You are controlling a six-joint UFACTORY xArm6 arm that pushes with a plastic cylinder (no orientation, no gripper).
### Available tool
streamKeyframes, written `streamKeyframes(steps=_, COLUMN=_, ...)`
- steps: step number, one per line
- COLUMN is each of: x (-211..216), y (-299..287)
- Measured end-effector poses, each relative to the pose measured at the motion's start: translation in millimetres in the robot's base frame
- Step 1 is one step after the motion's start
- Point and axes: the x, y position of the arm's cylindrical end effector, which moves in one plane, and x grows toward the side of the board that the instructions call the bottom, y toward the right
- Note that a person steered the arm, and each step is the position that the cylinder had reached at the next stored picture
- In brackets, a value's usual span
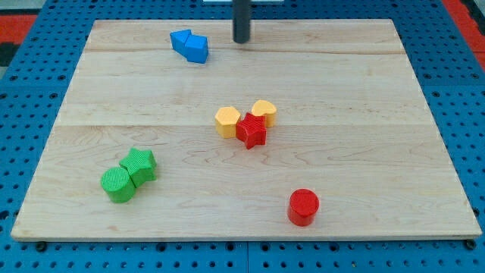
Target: Separate the blue triangle from the blue cube
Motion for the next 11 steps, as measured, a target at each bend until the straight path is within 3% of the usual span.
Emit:
streamKeyframes(steps=1, x=-0.4, y=-88.7)
streamKeyframes(steps=2, x=45.0, y=-107.2)
streamKeyframes(steps=4, x=46.9, y=-55.5)
streamKeyframes(steps=5, x=70.4, y=-55.2)
streamKeyframes(steps=8, x=80.7, y=-94.0)
streamKeyframes(steps=11, x=126.6, y=-33.6)
